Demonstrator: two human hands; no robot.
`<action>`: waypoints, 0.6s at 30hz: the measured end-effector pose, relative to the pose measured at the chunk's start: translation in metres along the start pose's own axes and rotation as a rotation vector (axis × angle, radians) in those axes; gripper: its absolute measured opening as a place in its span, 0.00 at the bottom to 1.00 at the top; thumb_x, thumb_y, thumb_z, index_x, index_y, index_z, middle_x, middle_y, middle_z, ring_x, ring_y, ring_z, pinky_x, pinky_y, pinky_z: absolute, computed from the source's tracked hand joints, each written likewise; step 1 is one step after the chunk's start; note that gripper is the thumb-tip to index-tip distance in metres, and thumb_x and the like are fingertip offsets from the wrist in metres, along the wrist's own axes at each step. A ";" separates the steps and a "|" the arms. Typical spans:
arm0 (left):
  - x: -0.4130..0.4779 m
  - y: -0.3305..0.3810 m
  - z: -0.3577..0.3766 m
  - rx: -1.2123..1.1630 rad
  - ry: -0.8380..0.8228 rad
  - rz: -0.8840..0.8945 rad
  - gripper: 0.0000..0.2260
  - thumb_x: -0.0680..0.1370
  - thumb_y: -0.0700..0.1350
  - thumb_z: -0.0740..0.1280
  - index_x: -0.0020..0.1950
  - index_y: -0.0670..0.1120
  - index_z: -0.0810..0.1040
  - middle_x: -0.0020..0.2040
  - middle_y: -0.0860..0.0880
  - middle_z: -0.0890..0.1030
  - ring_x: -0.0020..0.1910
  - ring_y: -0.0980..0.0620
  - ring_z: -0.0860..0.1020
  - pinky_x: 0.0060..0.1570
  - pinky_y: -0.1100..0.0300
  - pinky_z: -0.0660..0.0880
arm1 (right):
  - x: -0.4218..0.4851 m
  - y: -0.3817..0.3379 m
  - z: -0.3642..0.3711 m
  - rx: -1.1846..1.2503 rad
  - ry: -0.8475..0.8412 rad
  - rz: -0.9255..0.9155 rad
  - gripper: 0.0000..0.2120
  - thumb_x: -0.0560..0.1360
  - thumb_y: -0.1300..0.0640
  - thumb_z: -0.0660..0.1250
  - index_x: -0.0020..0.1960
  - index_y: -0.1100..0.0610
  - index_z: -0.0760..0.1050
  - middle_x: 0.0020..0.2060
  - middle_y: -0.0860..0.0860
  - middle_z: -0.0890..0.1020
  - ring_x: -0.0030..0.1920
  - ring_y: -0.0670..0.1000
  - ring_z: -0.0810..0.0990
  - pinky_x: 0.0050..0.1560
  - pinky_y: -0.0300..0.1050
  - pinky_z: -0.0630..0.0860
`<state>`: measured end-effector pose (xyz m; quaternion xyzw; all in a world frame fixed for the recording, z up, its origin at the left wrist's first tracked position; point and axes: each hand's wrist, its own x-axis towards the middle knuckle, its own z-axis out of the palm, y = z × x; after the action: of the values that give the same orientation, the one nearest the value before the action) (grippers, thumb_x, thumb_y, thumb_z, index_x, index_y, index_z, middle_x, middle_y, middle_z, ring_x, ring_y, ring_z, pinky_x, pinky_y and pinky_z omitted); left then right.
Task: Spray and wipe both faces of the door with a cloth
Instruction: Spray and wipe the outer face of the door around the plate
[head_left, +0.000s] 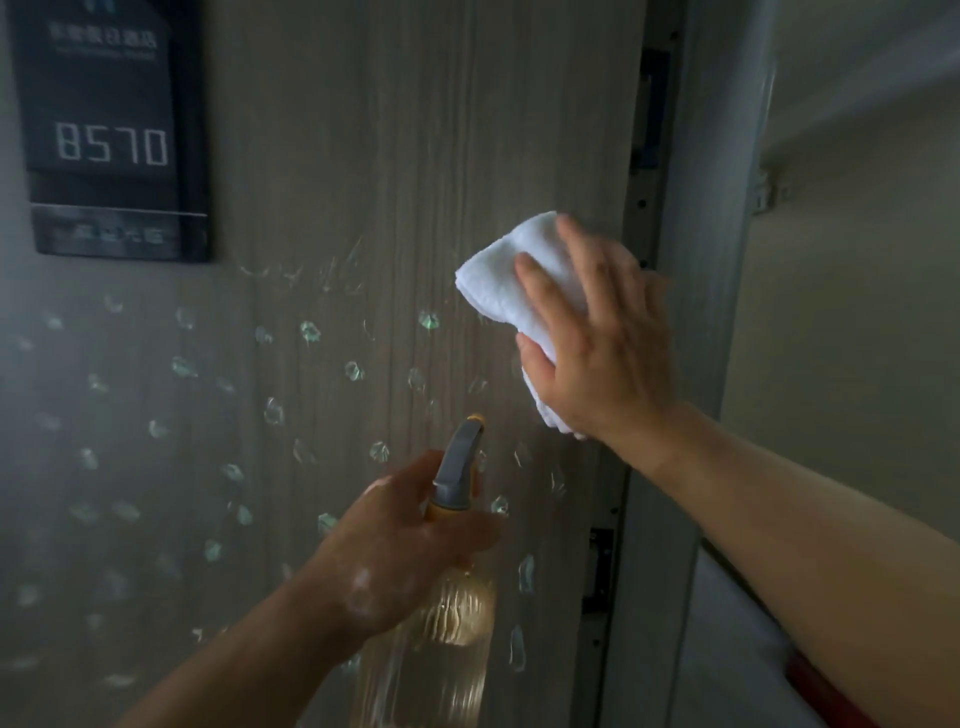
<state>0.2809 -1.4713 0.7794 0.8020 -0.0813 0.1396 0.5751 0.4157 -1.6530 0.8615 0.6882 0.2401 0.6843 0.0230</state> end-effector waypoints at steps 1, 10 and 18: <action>-0.001 -0.001 0.001 0.002 0.005 0.002 0.13 0.67 0.47 0.79 0.49 0.50 0.83 0.44 0.43 0.85 0.37 0.50 0.84 0.45 0.49 0.82 | 0.006 0.004 0.001 -0.011 0.013 -0.038 0.25 0.76 0.51 0.68 0.72 0.53 0.75 0.77 0.58 0.70 0.68 0.63 0.71 0.56 0.59 0.71; 0.004 -0.006 0.007 0.050 -0.017 0.008 0.16 0.63 0.56 0.76 0.46 0.51 0.82 0.40 0.47 0.85 0.40 0.46 0.85 0.49 0.42 0.81 | 0.091 0.020 -0.003 0.057 0.065 0.098 0.28 0.76 0.50 0.62 0.76 0.51 0.69 0.77 0.52 0.69 0.71 0.60 0.71 0.65 0.55 0.73; 0.007 -0.006 -0.007 0.064 -0.019 0.032 0.15 0.66 0.55 0.78 0.46 0.50 0.82 0.42 0.46 0.85 0.43 0.46 0.85 0.51 0.42 0.80 | 0.044 -0.002 0.003 0.075 0.057 0.221 0.27 0.80 0.51 0.63 0.79 0.51 0.67 0.80 0.57 0.64 0.77 0.61 0.65 0.76 0.54 0.66</action>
<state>0.2888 -1.4624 0.7781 0.8198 -0.0952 0.1437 0.5460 0.4156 -1.6350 0.9013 0.6909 0.1889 0.6926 -0.0851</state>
